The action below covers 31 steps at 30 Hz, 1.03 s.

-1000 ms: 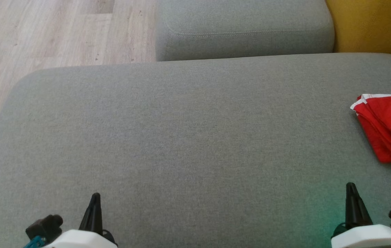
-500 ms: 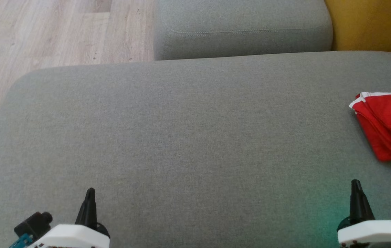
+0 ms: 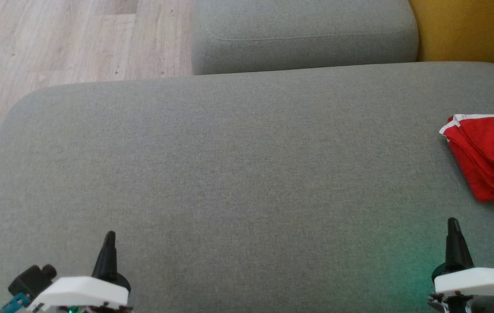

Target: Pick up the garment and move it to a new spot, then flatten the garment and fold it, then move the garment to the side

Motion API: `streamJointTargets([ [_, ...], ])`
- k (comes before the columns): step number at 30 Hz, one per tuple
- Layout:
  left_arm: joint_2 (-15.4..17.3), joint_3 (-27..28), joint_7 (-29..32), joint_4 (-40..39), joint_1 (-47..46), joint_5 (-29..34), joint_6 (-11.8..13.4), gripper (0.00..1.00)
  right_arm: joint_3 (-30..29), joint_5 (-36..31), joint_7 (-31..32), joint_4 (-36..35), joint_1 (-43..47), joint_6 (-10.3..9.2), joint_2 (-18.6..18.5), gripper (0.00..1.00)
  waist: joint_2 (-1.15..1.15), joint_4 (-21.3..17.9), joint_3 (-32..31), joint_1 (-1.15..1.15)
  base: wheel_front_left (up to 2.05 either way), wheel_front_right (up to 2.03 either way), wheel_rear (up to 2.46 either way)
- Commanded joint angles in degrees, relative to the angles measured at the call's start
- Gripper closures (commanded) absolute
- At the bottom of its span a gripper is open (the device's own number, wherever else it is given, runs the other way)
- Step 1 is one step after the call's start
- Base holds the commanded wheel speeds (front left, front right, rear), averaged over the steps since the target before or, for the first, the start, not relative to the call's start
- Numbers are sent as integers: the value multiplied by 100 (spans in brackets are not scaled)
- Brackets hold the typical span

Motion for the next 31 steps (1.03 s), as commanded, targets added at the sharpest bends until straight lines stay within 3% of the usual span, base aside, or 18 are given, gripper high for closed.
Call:
streamJointTargets([
  [1, 63, 169, 20, -158, -363, -124, -43, 100, 43, 148, 18, -210, -311, -2, -29, 100, 0, -2, 2, 0, 0, 0, 0],
  [31, 67, 531, 524, -151, -717, -2045, -235, 100, -9, 2280, 511, -241, -653, -3, -42, 100, 0, -83, 61, 0, 0, 0, 0],
])
